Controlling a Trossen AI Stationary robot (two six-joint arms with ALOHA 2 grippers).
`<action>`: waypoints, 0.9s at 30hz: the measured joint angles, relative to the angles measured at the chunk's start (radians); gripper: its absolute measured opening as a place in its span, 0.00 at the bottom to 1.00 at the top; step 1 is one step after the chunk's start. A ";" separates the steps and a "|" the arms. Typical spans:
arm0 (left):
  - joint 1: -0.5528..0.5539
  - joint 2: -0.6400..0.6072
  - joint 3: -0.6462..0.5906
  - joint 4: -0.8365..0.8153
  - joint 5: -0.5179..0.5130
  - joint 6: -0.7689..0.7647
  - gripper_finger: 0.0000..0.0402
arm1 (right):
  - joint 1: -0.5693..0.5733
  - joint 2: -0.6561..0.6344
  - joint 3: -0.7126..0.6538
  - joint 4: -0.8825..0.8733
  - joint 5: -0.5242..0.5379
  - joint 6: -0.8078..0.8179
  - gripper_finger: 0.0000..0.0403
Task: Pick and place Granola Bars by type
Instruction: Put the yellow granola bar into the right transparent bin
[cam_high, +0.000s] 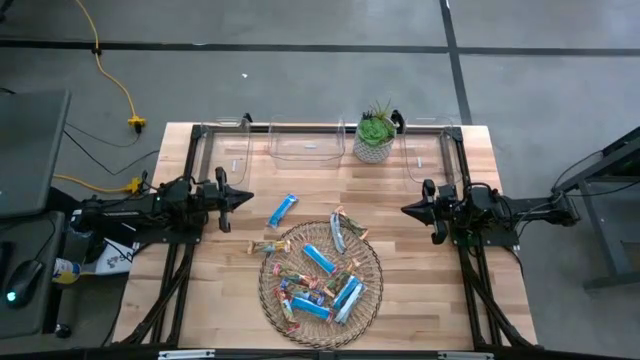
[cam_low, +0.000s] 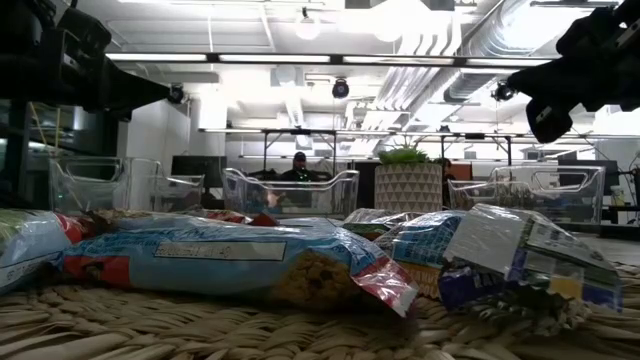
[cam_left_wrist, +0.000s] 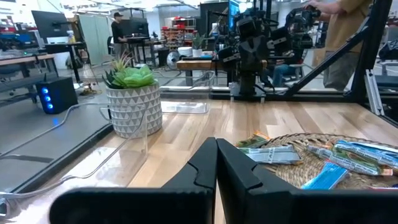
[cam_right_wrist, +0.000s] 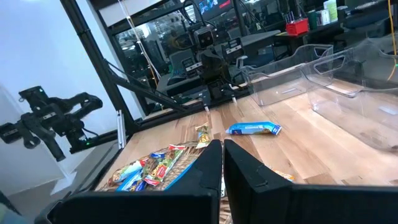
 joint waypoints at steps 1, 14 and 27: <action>0.000 0.000 0.000 0.000 0.000 0.000 0.01 | -0.001 0.000 0.000 0.001 0.011 -0.036 0.00; 0.000 0.000 0.000 -0.002 0.001 0.000 0.01 | -0.001 0.000 0.000 0.002 0.024 -0.089 0.00; 0.000 0.000 0.000 -0.003 0.001 -0.001 0.01 | -0.001 0.000 0.000 0.073 0.025 -0.040 0.00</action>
